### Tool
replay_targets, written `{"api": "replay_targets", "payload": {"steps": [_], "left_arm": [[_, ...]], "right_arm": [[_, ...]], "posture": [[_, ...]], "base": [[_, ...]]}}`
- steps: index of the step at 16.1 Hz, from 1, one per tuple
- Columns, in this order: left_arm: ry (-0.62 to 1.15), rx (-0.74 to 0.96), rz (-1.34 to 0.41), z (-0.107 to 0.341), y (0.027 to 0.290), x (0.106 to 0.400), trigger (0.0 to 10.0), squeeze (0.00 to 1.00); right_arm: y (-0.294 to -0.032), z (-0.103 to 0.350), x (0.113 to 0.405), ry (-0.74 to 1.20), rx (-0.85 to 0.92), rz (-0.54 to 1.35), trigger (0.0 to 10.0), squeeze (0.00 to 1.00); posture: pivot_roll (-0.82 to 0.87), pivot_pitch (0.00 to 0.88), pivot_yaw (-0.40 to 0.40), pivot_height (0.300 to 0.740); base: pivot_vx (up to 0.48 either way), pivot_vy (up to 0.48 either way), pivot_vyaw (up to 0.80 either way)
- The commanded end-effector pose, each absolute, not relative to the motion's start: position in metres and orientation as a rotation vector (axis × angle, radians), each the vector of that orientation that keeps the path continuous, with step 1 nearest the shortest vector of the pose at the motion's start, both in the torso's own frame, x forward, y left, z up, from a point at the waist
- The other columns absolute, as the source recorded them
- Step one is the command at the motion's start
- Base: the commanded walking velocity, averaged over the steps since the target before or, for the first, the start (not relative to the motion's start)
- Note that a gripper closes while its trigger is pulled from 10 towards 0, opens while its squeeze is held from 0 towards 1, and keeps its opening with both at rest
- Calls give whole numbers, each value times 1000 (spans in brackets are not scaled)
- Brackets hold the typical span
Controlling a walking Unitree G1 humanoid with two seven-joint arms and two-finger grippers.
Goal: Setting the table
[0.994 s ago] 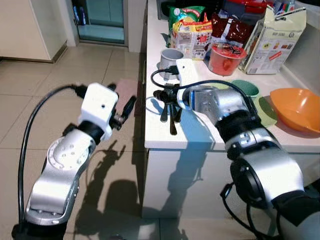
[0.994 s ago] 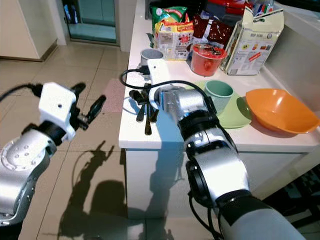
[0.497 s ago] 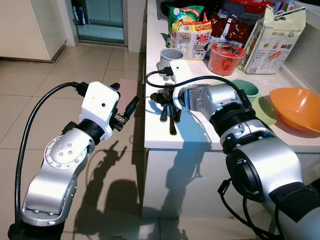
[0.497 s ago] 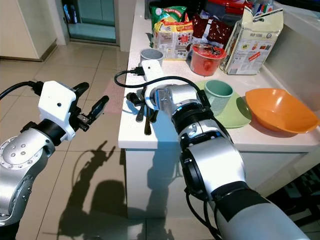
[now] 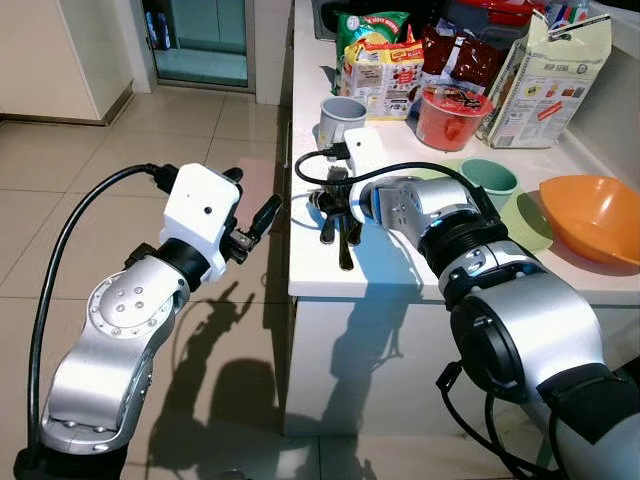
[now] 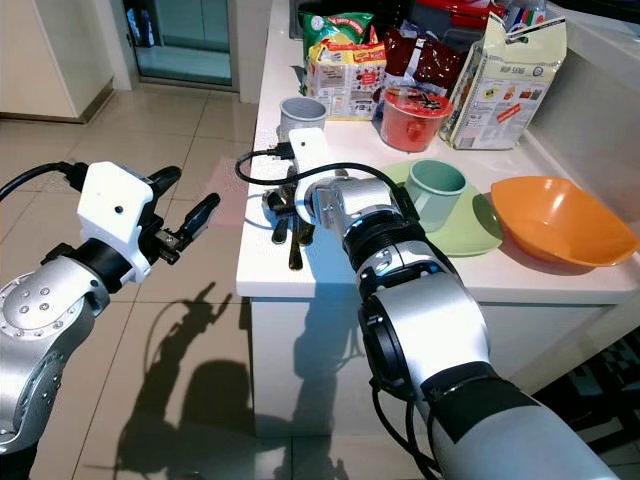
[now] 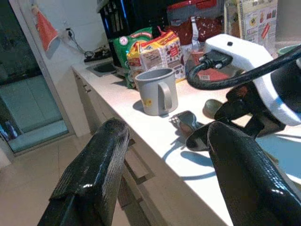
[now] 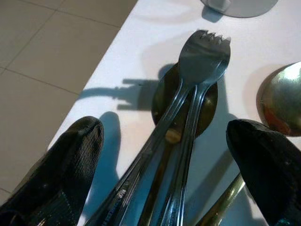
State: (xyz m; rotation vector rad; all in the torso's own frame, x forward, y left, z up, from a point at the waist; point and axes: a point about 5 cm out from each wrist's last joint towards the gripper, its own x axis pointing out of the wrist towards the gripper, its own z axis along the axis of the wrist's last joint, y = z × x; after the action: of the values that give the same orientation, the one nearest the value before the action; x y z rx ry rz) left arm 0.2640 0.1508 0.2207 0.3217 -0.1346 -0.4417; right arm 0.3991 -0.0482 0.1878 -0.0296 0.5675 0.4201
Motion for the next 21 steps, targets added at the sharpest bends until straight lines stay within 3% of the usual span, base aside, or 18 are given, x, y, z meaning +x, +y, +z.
{"api": "replay_targets", "payload": {"steps": [1, 2, 21], "left_arm": [[-153, 325, -461, 227, 148, 263, 10000, 0], [-154, 324, -461, 227, 148, 264, 10000, 0], [-149, 313, -492, 227, 144, 263, 10000, 0]], "right_arm": [[-52, 184, 399, 577, -9, 411, 3255, 0], [-52, 183, 399, 581, 7, 415, 0, 0], [-60, 172, 397, 629, 115, 392, 0, 0]], "posture": [[51, 0, -111, 740], [51, 0, -111, 740], [52, 0, -107, 740]], "base": [[0, 0, 0], [0, 0, 0], [0, 0, 0]]}}
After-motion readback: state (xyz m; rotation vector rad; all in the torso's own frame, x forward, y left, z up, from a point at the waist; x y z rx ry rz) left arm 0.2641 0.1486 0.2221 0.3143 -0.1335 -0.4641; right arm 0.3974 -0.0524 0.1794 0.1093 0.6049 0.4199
